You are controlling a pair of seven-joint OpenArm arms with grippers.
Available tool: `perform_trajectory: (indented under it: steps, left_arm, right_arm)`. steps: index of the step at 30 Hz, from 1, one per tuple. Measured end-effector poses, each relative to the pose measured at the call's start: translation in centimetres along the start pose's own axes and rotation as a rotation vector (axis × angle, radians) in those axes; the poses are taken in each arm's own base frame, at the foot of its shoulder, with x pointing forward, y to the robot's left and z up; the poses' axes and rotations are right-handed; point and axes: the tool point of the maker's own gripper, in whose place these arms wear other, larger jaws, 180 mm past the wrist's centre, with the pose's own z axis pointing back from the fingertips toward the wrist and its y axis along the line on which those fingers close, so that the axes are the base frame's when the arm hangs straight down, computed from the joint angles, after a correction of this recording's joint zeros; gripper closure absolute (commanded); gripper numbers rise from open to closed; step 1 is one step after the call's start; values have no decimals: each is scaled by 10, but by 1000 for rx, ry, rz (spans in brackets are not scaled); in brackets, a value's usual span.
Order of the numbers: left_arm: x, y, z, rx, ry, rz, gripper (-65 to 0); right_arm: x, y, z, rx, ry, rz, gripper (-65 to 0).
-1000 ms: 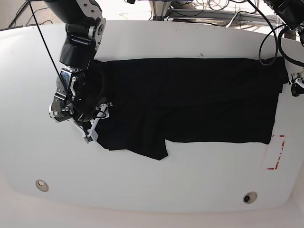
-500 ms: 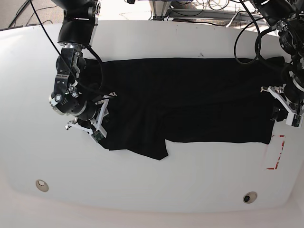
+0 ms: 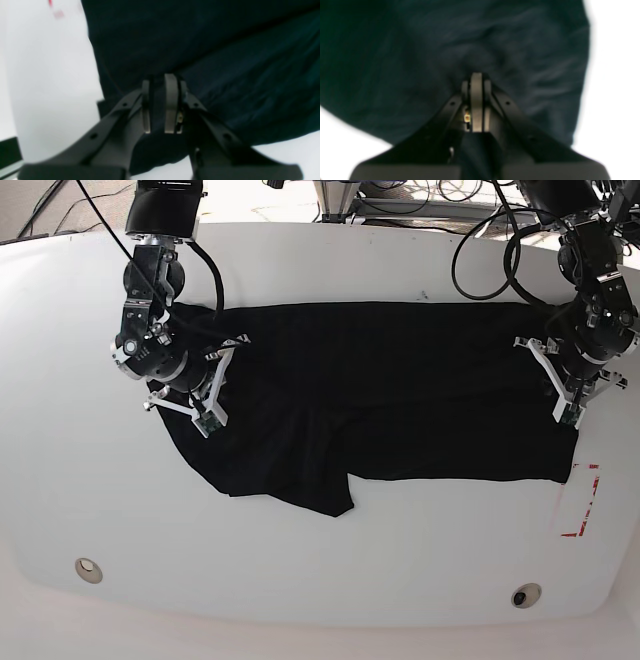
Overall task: Layout the t-shirt on the table in an organized manner, then fold the t-shirt properly
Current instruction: 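Release the shirt edge and move both grippers onto the shirt body, then grasp the shirt fabric with both grippers near its edge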
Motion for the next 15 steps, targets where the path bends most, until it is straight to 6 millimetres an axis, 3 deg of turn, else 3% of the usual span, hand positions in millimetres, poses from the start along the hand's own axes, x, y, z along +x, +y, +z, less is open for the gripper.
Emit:
perform_trajectory:
  steps: [10, 15]
  left_arm:
    - [-52, -20, -47, -87, 126, 37, -60]
    - [-34, -22, -63, -123, 76, 18, -60]
  right_arm:
    - [-39, 21, -19, 77, 19, -84, -2]
    - [-46, 8, -27, 90, -37, -164, -2]
